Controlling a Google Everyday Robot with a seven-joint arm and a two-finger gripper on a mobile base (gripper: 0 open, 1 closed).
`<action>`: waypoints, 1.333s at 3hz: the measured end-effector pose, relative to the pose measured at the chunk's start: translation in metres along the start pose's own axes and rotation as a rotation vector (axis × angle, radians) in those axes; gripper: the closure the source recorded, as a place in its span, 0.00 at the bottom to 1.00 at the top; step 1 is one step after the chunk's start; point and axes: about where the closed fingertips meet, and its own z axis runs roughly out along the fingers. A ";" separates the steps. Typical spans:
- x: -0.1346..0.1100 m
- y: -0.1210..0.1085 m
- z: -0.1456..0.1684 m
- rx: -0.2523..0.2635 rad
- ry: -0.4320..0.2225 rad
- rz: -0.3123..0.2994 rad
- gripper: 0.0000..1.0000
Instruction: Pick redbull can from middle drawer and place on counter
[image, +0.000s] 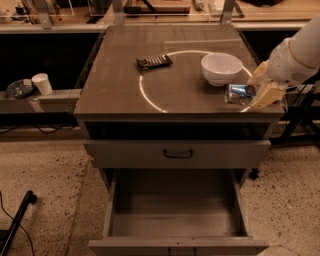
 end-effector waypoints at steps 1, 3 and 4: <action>-0.008 -0.020 0.015 0.018 -0.031 0.010 1.00; -0.014 -0.032 0.064 -0.001 0.033 0.016 0.42; -0.014 -0.032 0.064 -0.001 0.033 0.016 0.19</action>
Offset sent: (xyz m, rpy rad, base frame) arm 0.0580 0.0295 -0.0440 -0.0463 0.0016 -0.0331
